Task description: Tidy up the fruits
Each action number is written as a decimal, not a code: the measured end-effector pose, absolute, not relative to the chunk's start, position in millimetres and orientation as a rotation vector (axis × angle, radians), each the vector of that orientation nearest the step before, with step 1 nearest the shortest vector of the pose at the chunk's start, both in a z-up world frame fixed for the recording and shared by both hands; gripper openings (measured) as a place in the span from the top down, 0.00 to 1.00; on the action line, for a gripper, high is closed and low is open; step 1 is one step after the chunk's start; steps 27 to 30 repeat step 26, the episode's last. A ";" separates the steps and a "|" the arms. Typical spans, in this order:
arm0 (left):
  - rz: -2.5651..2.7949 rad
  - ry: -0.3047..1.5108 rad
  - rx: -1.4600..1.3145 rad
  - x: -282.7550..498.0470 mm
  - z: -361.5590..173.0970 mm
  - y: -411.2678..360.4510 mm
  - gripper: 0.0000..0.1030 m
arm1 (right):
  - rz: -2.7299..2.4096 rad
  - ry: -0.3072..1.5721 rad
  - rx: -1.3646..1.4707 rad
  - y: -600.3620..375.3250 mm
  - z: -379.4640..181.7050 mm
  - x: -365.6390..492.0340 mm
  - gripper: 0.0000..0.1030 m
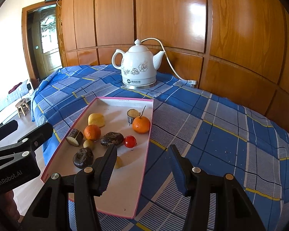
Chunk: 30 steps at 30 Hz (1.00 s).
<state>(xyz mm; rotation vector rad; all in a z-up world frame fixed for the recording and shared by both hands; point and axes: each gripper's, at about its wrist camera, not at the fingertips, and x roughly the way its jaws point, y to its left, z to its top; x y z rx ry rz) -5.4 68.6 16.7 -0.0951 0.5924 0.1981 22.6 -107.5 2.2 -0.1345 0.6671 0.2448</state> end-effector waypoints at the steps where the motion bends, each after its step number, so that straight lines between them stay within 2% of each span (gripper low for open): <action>1: 0.199 0.592 -0.093 -5.6 16.7 68.5 0.00 | 0.245 0.667 -0.135 -107.5 2.1 22.7 0.46; 30: 0.177 0.583 -0.078 -6.1 23.2 66.4 0.00 | 0.236 0.662 -0.118 -114.1 5.7 25.3 0.46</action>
